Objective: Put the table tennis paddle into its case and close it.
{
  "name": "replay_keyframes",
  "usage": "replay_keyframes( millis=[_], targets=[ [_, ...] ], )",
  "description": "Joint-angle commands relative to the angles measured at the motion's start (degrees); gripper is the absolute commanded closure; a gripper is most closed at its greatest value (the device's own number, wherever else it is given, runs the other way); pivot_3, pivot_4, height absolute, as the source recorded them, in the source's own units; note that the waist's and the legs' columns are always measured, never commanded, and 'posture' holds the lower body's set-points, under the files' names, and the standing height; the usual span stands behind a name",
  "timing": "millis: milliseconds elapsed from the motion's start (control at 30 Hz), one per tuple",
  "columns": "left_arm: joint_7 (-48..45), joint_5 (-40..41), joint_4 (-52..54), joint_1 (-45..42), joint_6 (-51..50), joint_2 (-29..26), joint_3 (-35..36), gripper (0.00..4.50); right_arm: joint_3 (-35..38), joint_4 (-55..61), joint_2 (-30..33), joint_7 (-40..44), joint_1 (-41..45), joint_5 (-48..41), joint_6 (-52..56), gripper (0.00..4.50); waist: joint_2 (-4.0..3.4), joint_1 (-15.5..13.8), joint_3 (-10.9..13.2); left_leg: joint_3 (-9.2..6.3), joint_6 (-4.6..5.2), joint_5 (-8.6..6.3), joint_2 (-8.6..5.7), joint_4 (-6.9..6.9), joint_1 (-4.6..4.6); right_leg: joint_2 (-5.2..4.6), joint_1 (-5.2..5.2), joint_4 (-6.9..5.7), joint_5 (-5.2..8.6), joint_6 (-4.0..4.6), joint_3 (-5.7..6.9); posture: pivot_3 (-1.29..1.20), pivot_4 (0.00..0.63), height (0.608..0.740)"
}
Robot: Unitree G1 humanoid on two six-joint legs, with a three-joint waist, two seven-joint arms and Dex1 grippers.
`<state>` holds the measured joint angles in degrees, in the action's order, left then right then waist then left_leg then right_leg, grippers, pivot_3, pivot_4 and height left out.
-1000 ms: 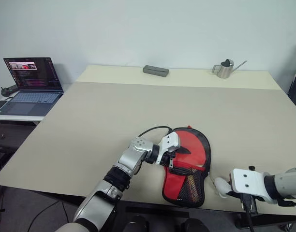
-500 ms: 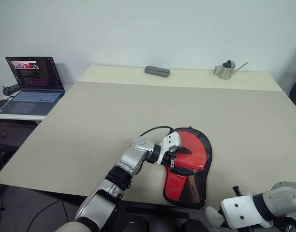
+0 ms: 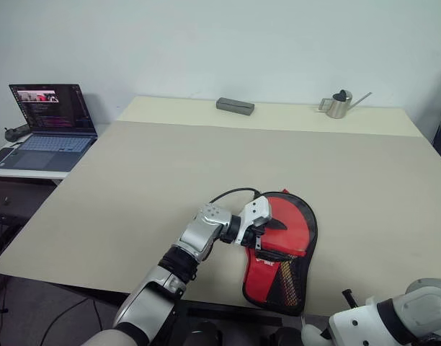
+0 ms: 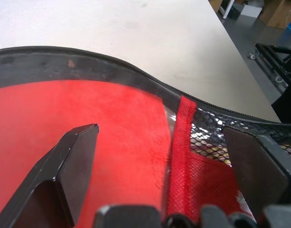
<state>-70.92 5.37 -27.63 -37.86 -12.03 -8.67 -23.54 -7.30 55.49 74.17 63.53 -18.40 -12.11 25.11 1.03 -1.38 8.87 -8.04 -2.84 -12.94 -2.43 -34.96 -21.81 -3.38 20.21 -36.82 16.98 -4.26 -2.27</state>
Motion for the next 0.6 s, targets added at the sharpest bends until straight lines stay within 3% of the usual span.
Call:
replay_keyframes(
  millis=[33,100,333,600],
  targets=[
    [1.1,-3.1,-5.5,1.8,-1.2,-0.3,-2.4,0.00,-4.2,4.5,-0.9,0.9,0.7,-2.5,1.7,4.12,0.00,0.0,0.0,0.00,0.00,-0.01,-0.01,0.00,0.00,0.00,0.00,0.00,0.01,0.01,0.00,0.00,0.150,0.740],
    [1.2,-3.1,-5.8,1.7,-1.0,-0.1,-2.5,0.00,-3.9,3.9,-0.9,0.6,1.5,-2.0,3.5,4.12,0.01,0.0,0.0,0.00,0.00,-0.02,-0.01,0.00,0.00,0.00,0.00,-0.01,0.03,0.01,0.00,0.00,0.150,0.740],
    [1.7,-2.9,-6.0,1.7,-0.7,0.4,-2.3,0.00,3.0,2.0,-3.6,-0.3,6.8,-10.3,10.5,1.89,0.05,0.0,0.0,0.02,0.00,-0.02,0.01,-0.05,0.02,0.00,-0.02,-0.04,0.03,0.01,-0.01,0.00,0.150,0.740],
    [2.6,-2.7,-6.5,1.7,-0.2,1.5,-2.0,0.00,20.3,-5.0,-6.0,-4.5,22.2,-37.1,28.2,1.89,0.07,0.0,0.0,0.02,0.01,-0.02,0.00,-0.16,0.03,-0.02,-0.07,-0.06,-0.04,-0.07,-0.05,0.00,0.150,0.740]
  ],
)
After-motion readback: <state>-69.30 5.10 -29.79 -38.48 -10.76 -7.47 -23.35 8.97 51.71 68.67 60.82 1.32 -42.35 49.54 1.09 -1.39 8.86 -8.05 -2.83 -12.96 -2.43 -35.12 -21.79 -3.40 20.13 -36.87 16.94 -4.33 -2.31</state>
